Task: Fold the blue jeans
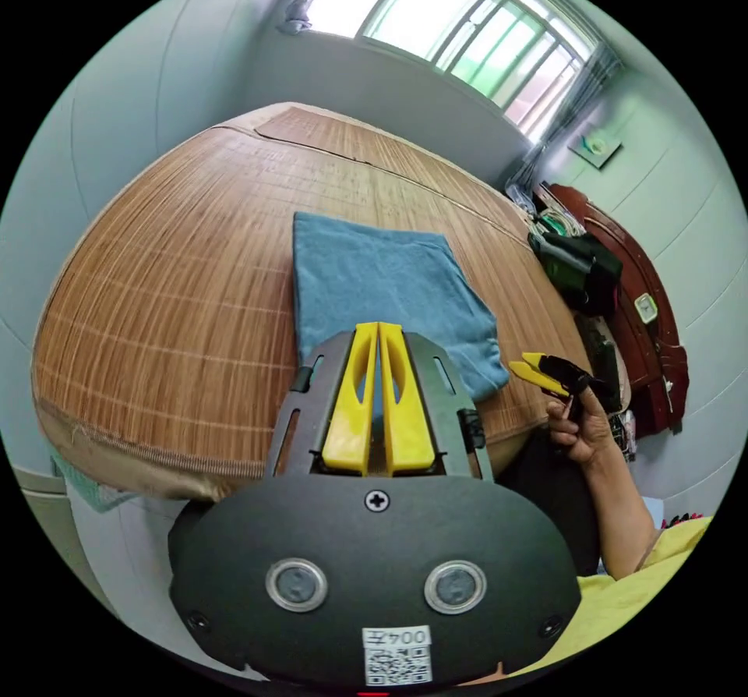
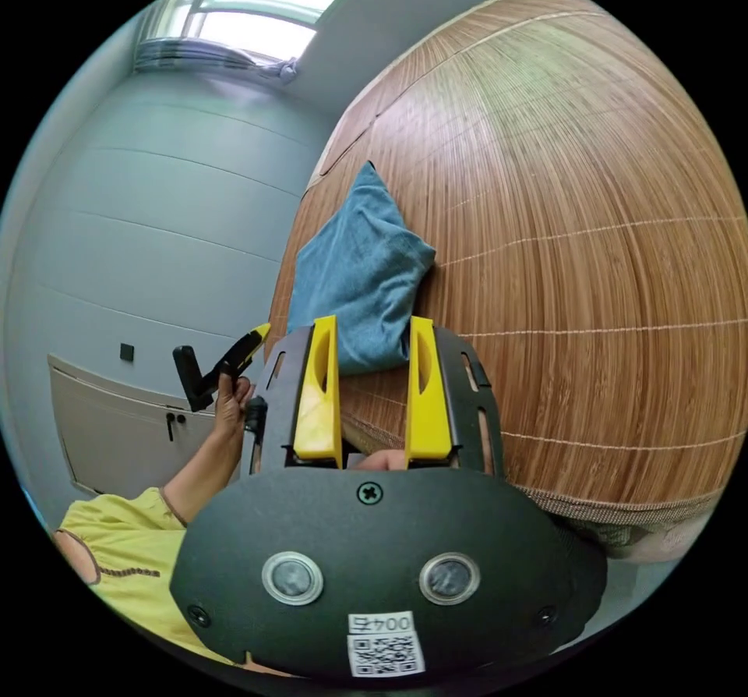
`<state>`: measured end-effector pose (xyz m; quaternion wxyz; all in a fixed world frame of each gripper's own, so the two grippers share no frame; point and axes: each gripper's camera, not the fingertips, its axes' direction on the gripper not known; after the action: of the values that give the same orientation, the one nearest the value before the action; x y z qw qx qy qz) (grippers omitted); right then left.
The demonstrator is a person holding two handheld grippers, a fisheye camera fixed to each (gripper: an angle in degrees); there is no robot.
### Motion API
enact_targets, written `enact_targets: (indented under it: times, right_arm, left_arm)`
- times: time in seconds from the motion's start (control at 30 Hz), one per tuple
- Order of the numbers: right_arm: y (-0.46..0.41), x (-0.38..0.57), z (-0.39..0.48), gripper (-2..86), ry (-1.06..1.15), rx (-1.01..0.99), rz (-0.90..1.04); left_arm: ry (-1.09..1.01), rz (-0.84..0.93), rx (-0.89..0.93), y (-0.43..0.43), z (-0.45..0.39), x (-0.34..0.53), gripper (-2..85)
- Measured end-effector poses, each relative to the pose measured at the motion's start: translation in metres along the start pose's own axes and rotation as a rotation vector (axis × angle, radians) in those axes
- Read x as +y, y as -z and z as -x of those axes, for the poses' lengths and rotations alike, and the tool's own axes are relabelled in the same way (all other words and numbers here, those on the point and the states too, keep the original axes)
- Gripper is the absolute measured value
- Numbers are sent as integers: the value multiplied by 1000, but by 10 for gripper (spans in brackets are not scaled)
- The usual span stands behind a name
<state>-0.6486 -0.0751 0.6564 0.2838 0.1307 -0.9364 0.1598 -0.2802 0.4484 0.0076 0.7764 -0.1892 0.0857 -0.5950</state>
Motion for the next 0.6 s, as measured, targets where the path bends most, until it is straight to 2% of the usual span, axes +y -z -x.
enact_targets:
  times: [0.23, 0.33, 0.6]
  right_arm:
    - [-1, -11, -5, 118, -32, 20, 38]
    - [-11, -15, 2, 115, -14, 81, 78]
    - [-27, -13, 30, 55, 96, 160, 100]
  left_arm:
    - [-107, 163, -217, -72, -30, -18, 5]
    - [-163, 138, -230, -81, -34, -3, 5]
    - [-123, 89, -164, -82, -30, 21, 3]
